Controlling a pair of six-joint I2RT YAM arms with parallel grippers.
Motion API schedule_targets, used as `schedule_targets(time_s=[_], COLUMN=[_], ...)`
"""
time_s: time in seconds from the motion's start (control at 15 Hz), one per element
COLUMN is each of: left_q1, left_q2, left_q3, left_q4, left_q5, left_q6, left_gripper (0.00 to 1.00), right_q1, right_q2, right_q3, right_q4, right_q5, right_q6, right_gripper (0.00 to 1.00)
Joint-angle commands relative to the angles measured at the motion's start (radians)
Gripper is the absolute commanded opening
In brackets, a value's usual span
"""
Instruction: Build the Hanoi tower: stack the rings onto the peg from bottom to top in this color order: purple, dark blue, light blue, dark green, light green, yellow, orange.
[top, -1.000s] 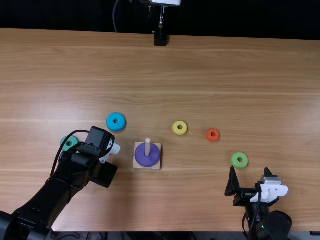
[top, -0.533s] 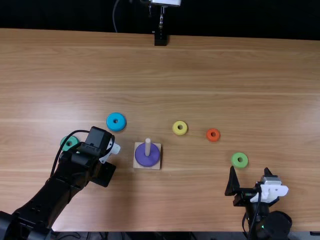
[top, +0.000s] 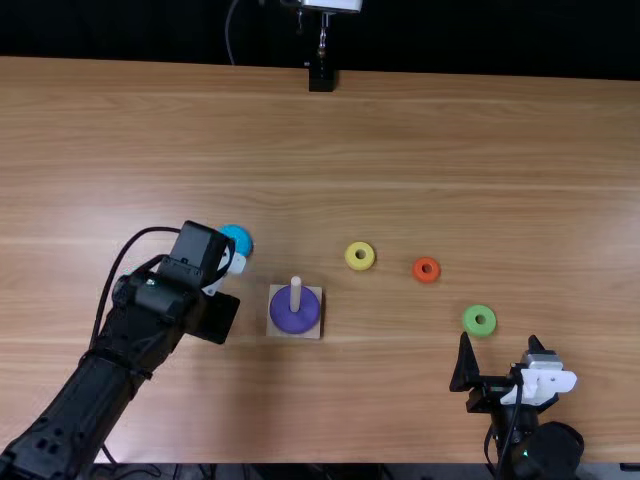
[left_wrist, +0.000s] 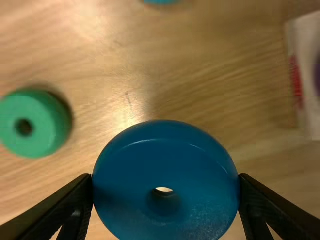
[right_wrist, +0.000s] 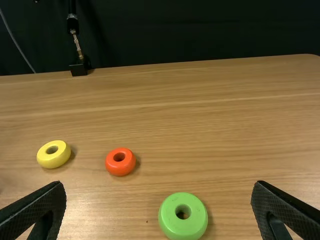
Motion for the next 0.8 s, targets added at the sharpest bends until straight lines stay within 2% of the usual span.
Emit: schedule_targets(time_s=[0.0, 0.33, 0.53, 0.73], left_q1=[0.000, -0.007, -0.052, -0.083], left_q2=[-0.023, -0.011, 0.045, 0.103], left_q3=[0.081, 0.382, 0.544, 0.710], left_q4=[-0.061, -0.299, -0.416, -0.542], left_q5=[0.005, 0.009, 0.009, 0.009], left_q6=[-0.008, -0.013, -0.103, -0.122], left_gripper=[0.00, 0.00, 0.00, 0.00], right_q1=[-0.014, -0.014, -0.014, -0.014], right_q2=[-0.012, -0.012, -0.012, -0.012], right_q3=[-0.070, -0.070, -0.070, -0.070], right_q4=[-0.070, -0.070, -0.070, -0.070], right_q5=[0.011, 0.011, 0.011, 0.011], right_q6=[0.006, 0.006, 0.006, 0.006], right_gripper=[1.00, 1.00, 1.00, 1.00])
